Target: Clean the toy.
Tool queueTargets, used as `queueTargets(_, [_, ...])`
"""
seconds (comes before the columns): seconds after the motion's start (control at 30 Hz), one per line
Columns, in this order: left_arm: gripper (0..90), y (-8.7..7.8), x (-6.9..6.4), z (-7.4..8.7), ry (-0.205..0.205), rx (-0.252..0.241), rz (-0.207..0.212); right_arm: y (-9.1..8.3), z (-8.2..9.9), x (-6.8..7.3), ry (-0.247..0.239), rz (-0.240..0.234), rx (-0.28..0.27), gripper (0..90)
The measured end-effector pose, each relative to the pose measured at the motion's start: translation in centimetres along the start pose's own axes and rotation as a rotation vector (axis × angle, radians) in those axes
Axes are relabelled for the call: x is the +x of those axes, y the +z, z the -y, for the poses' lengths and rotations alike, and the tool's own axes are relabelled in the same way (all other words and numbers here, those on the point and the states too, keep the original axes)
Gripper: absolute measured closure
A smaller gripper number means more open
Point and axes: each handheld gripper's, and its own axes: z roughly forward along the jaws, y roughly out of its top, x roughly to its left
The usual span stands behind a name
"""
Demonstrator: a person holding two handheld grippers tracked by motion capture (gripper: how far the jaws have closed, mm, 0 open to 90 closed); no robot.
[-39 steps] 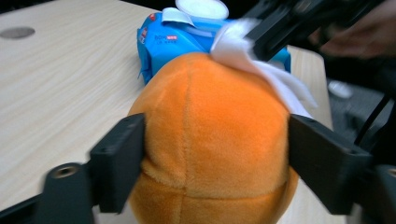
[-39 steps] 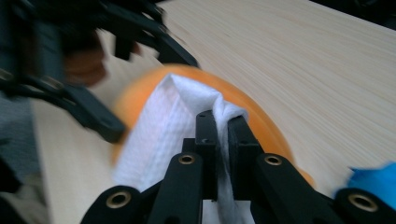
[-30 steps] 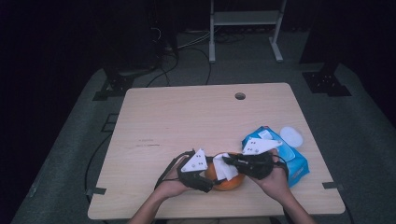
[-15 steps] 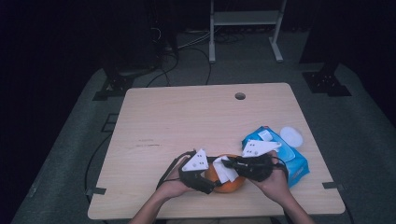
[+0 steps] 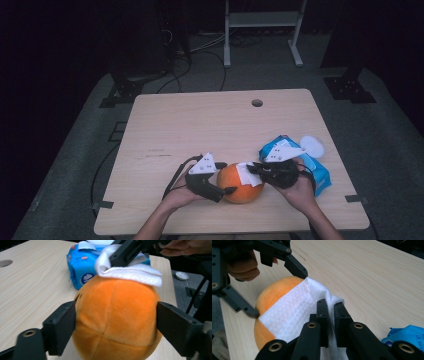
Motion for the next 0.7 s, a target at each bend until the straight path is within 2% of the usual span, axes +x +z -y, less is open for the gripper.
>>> queueTargets(0.1, [15.6, 0.4, -0.5, -0.1, 0.018, 0.005, 0.007, -0.1, -0.3, 0.9, -0.015, -0.014, -0.014, 83.9])
queueTargets(0.13, [16.2, 0.4, -0.6, -0.1, 0.038, 0.015, 0.009, 0.0, -0.5, 1.4, -0.024, -0.022, -0.020, 83.9])
queueTargets(0.23, [23.2, 0.0, -0.5, 0.1, 0.073, 0.031, 0.004, 0.1, -0.9, 2.2, -0.066, -0.042, -0.017, 83.9])
queueTargets(0.3, [24.8, -0.2, 0.1, 0.4, 0.051, 0.032, 0.002, 0.1, -0.9, 2.0, -0.065, -0.042, -0.016, 83.9])
queueTargets(0.37, [24.9, -0.5, 0.7, 0.9, 0.013, 0.027, -0.004, -0.1, -0.7, 1.5, -0.064, -0.018, -0.005, 83.9])
queueTargets(0.43, [24.6, -0.6, 1.0, 1.1, -0.024, 0.007, 0.002, -0.2, -0.3, 0.8, -0.034, -0.009, -0.002, 83.9])
queueTargets(0.5, [17.9, -0.6, 0.8, 0.8, -0.020, -0.008, 0.002, -0.1, -0.1, 0.5, -0.012, -0.015, -0.006, 83.8])
queueTargets(0.57, [14.3, -0.4, 0.5, 0.3, -0.022, -0.029, 0.020, 0.1, -0.2, 0.9, -0.023, -0.008, -0.012, 83.8])
queueTargets(0.6, [14.3, -0.2, 0.2, 0.1, -0.030, -0.033, 0.023, 0.2, -0.3, 1.1, -0.020, -0.029, -0.021, 83.8])
queueTargets(0.63, [15.0, -0.1, 0.0, 0.0, -0.011, -0.017, 0.017, 0.3, -0.5, 1.4, -0.019, -0.051, -0.026, 83.7])
queueTargets(0.7, [21.8, 0.0, -0.2, 0.3, 0.033, 0.005, 0.011, 0.5, -0.6, 1.9, -0.036, -0.060, -0.017, 83.6])
